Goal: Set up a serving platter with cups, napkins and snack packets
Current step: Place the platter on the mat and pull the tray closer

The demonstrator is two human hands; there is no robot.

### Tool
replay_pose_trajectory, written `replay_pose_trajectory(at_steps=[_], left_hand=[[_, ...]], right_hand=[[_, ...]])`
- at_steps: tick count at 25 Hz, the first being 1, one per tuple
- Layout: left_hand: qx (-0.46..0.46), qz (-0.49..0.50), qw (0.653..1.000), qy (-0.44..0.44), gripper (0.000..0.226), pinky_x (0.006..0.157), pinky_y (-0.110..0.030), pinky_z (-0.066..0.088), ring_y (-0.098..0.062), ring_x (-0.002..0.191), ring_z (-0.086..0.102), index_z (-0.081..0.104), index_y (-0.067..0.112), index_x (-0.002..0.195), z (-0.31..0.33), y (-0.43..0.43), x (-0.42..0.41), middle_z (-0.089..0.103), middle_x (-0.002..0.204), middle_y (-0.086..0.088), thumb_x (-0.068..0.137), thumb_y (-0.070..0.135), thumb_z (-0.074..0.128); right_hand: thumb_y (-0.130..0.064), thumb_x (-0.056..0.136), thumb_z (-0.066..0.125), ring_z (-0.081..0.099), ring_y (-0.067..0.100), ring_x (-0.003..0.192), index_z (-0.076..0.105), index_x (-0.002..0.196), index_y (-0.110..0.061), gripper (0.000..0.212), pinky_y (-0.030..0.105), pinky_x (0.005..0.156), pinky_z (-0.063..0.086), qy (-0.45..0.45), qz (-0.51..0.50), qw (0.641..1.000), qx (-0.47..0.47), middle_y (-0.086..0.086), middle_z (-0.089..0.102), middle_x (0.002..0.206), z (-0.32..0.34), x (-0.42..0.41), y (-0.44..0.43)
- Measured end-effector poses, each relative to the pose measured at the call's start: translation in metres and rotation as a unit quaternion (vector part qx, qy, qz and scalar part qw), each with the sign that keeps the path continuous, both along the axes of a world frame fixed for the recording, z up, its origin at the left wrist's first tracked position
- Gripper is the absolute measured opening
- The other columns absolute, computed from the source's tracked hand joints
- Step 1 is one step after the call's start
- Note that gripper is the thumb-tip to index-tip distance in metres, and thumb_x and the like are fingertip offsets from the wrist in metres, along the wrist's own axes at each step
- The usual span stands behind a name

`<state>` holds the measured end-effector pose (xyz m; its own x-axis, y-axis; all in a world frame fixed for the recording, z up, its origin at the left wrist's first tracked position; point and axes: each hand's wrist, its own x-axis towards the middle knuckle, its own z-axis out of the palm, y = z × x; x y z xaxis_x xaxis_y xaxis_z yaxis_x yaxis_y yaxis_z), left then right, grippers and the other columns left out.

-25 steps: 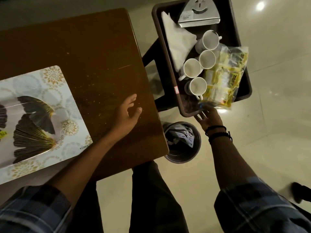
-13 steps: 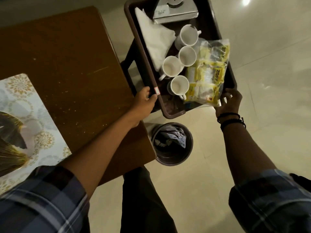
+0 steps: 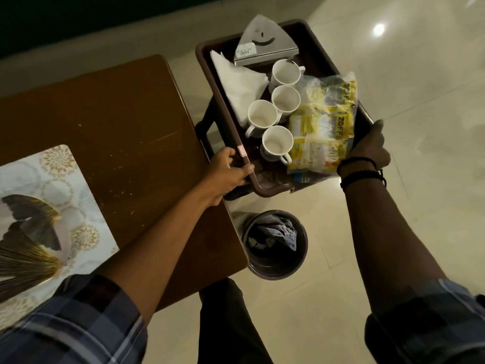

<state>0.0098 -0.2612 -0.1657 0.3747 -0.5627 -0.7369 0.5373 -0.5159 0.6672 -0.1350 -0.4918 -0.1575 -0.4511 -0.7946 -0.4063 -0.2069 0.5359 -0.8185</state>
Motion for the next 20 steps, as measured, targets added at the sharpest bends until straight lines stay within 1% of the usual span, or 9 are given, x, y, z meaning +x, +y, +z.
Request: replay_pose_trajectory(at_steps=[1, 3, 4, 5, 8, 11, 14, 17, 20], left_hand=[[-0.022, 0.002, 1.0, 0.007, 0.05, 0.074, -0.031, 0.06, -0.023, 0.101, 0.063, 0.038, 0.002, 0.129, 0.005, 0.007, 0.004, 0.053, 0.117, -0.015, 0.086, 0.001, 0.064], [-0.045, 0.004, 0.999, 0.009, 0.042, 0.08, -0.038, 0.059, -0.024, 0.101, 0.063, 0.042, 0.003, 0.121, 0.013, 0.024, 0.008, 0.054, 0.109, -0.01, 0.085, -0.002, 0.063], [-0.049, 0.006, 0.999, 0.003, 0.034, 0.084, -0.043, 0.057, -0.024, 0.1, 0.063, 0.045, 0.007, 0.113, 0.015, 0.034, 0.008, 0.054, 0.107, -0.008, 0.085, -0.002, 0.063], [-0.049, 0.009, 0.999, -0.008, 0.029, 0.086, -0.046, 0.056, -0.024, 0.097, 0.064, 0.046, 0.014, 0.103, 0.017, 0.047, 0.01, 0.052, 0.11, -0.008, 0.085, -0.002, 0.063], [-0.039, 0.021, 0.998, -0.043, 0.033, 0.08, -0.04, 0.058, -0.018, 0.089, 0.064, 0.042, 0.021, 0.094, 0.016, 0.092, 0.019, 0.042, 0.125, -0.011, 0.084, 0.0, 0.065], [-0.032, 0.027, 0.998, -0.048, 0.036, 0.072, -0.028, 0.059, -0.01, 0.087, 0.067, 0.045, 0.03, 0.093, 0.015, 0.145, 0.026, 0.045, 0.127, -0.008, 0.083, 0.003, 0.067], [-0.001, 0.035, 0.999, -0.036, 0.037, 0.079, -0.033, 0.058, -0.019, 0.103, 0.065, 0.046, 0.029, 0.101, 0.012, 0.197, 0.032, 0.041, 0.14, -0.016, 0.083, 0.004, 0.067], [0.015, 0.054, 0.998, -0.027, 0.037, 0.074, -0.027, 0.058, -0.013, 0.097, 0.066, 0.047, 0.029, 0.102, 0.01, 0.245, 0.045, 0.042, 0.141, -0.015, 0.085, 0.002, 0.065], [0.03, 0.041, 0.998, -0.032, 0.034, 0.086, -0.043, 0.057, -0.015, 0.097, 0.067, 0.048, 0.018, 0.111, 0.008, 0.286, 0.055, 0.048, 0.137, -0.013, 0.086, 0.002, 0.064]], right_hand=[[-0.052, 0.085, 0.063, 0.063, 0.026, 0.1, 0.071, 0.103, -0.006, 0.05, 0.011, 0.061, 0.047, 0.036, 0.001, 0.999, -0.017, 0.013, 0.067, 0.106, 0.003, 0.004, 0.002], [-0.042, 0.092, 0.06, 0.059, 0.035, 0.105, 0.069, 0.107, -0.005, 0.041, 0.021, 0.067, 0.045, 0.061, 0.031, 0.997, -0.04, 0.025, 0.064, 0.113, 0.008, 0.011, 0.018], [-0.039, 0.092, 0.059, 0.059, 0.036, 0.096, 0.07, 0.098, -0.009, 0.033, 0.03, 0.078, 0.043, 0.058, 0.038, 0.997, -0.038, 0.024, 0.066, 0.102, 0.009, 0.013, 0.03], [-0.045, 0.089, 0.062, 0.059, 0.028, 0.077, 0.066, 0.078, -0.012, 0.035, 0.034, 0.074, 0.043, 0.052, 0.012, 0.998, -0.036, 0.016, 0.064, 0.081, 0.012, 0.016, 0.043], [-0.065, 0.079, 0.061, 0.046, 0.01, 0.051, 0.047, 0.051, -0.015, 0.06, 0.028, 0.066, 0.043, 0.047, -0.057, 0.997, -0.018, -0.002, 0.049, 0.054, 0.02, 0.034, 0.083], [-0.067, 0.081, 0.057, 0.048, 0.013, 0.054, 0.051, 0.052, -0.013, 0.061, 0.026, 0.066, 0.039, 0.06, -0.04, 0.997, 0.007, -0.003, 0.05, 0.054, 0.017, 0.049, 0.124], [-0.065, 0.084, 0.055, 0.051, 0.021, 0.07, 0.057, 0.065, -0.005, 0.063, 0.03, 0.071, 0.041, 0.061, -0.018, 0.997, 0.038, 0.0, 0.051, 0.058, 0.012, 0.061, 0.172], [-0.063, 0.086, 0.053, 0.051, 0.022, 0.075, 0.062, 0.074, 0.0, 0.064, 0.033, 0.076, 0.043, 0.07, 0.001, 0.996, 0.061, 0.009, 0.057, 0.07, 0.007, 0.076, 0.222], [-0.065, 0.087, 0.05, 0.052, 0.025, 0.08, 0.067, 0.083, 0.002, 0.069, 0.035, 0.08, 0.043, 0.071, 0.003, 0.994, 0.085, 0.012, 0.06, 0.081, 0.003, 0.085, 0.268]])
